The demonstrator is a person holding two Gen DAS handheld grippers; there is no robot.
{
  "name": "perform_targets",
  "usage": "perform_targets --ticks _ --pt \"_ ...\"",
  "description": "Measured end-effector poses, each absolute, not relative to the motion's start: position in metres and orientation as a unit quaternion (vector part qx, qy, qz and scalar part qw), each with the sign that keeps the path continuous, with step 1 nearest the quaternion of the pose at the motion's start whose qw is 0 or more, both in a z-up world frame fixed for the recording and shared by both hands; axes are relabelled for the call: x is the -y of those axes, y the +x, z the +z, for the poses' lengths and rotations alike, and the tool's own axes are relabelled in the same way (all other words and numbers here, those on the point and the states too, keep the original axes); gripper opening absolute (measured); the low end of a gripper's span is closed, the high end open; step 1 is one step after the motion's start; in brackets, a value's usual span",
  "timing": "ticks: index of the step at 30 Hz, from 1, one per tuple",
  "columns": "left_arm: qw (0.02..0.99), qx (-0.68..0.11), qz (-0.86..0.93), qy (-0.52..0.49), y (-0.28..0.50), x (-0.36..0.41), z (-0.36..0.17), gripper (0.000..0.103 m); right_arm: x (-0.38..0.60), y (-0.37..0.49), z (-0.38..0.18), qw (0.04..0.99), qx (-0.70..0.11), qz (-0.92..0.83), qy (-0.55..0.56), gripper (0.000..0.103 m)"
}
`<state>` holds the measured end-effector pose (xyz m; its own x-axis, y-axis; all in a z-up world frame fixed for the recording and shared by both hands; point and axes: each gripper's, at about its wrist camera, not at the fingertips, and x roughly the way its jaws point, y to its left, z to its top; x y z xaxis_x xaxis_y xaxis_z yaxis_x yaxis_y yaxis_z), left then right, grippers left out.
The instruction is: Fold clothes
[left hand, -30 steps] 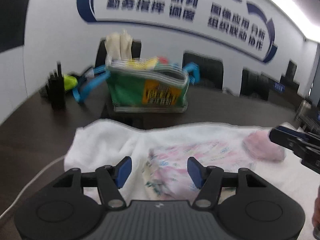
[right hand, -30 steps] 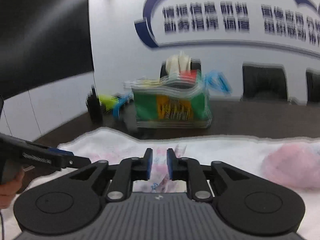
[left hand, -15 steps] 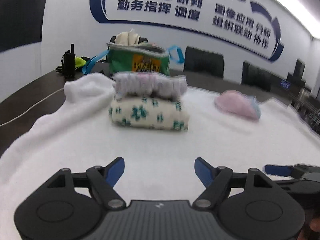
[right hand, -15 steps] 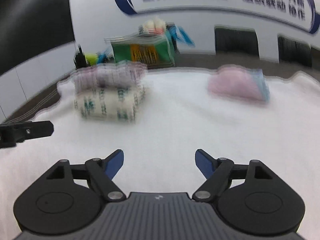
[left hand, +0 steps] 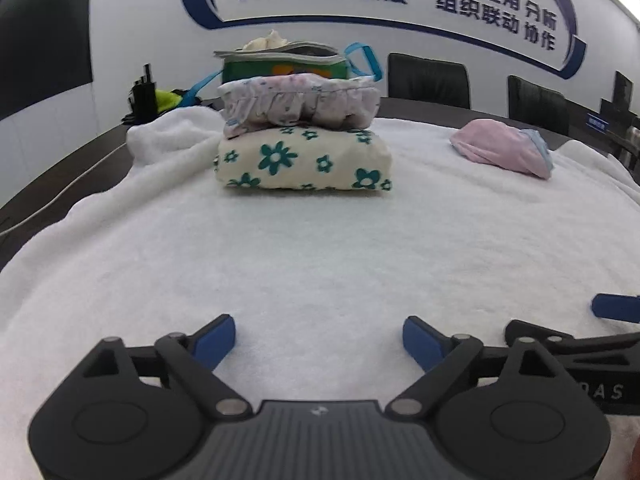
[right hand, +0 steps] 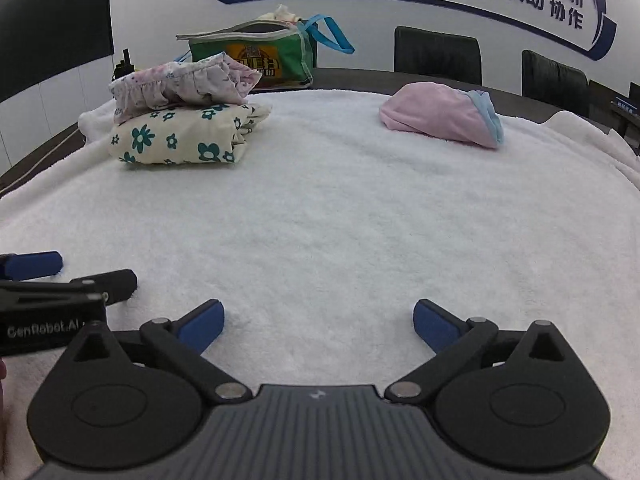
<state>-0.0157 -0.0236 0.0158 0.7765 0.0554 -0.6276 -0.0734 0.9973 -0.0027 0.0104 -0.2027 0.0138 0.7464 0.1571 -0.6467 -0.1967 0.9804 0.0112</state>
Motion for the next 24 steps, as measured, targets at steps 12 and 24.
perform_targets --ticks 12,24 --pt "0.939 -0.341 0.054 -0.007 -0.019 0.024 0.015 0.103 0.204 0.003 0.013 0.936 -0.339 0.090 -0.035 0.103" --pt "0.939 -0.340 0.052 -0.011 -0.019 0.023 0.015 0.103 0.206 0.007 0.012 0.936 -0.339 0.085 -0.026 0.103"
